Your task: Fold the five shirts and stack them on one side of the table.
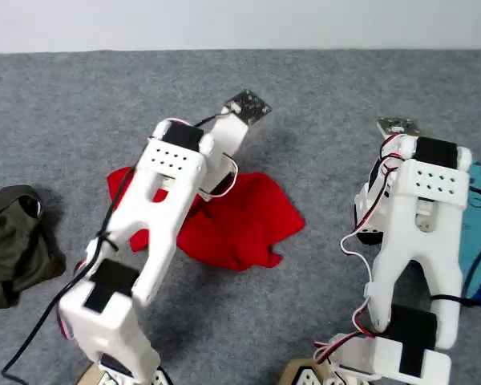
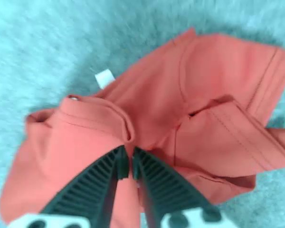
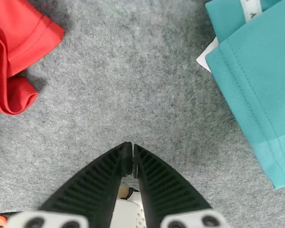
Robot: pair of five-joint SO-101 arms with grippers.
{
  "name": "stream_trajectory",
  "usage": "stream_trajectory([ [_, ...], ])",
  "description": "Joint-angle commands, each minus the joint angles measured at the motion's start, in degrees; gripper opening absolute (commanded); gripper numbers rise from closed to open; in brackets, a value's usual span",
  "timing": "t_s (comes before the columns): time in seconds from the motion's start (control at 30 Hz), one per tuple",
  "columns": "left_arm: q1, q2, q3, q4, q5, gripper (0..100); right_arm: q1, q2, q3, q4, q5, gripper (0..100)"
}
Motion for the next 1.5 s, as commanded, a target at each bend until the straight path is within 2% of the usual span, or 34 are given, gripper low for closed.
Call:
stream_trajectory([
  [0.0, -2.20, -9.32, -0.84, -0.35, 0.70, 0, -0.22, -3.30, -0.35, 2.33, -0.09, 0.9],
  [0.13, -9.93, -16.97, -1.80, 0.00, 0.79, 0, -0.22, -3.30, -0.35, 2.33, -0.09, 0.9],
  [0.27, -22.15, -23.56, -1.89, 1.93, -0.18, 0, -0.66, -3.30, -0.35, 2.33, -0.09, 0.9],
  [0.4, -34.20, -27.78, -1.63, 6.33, -4.84, 0, -0.92, -3.30, -0.44, 2.33, -0.18, 0.9],
  [0.57, -49.93, -29.45, -1.45, 8.35, -10.46, 0, -5.67, -3.30, -0.44, 2.24, -0.35, 0.9],
  [0.7, -57.67, -26.55, -0.31, 6.95, -13.89, 0, -11.38, -3.30, -0.53, 1.80, -0.53, 0.9],
  [0.9, -60.84, -19.08, 1.27, 2.11, -13.98, 0, -18.59, -3.21, -0.53, 1.80, -0.44, 0.9],
  [1.07, -60.48, -11.60, 1.01, -4.75, -13.71, 1, -19.03, -3.21, -0.53, 1.89, -0.26, 0.9],
  [1.13, -60.66, -9.76, 0.84, -6.15, -13.71, 6, -19.03, -3.21, -0.35, 2.15, -0.26, 0.9],
  [1.27, -59.87, -11.52, -1.36, -2.99, -13.63, 21, -18.95, -3.21, -0.26, 2.24, -0.18, 0.9],
  [1.47, -54.77, -18.02, -6.29, 3.34, -15.74, 21, -18.95, -3.30, -0.26, 2.33, -0.26, 0.9],
])
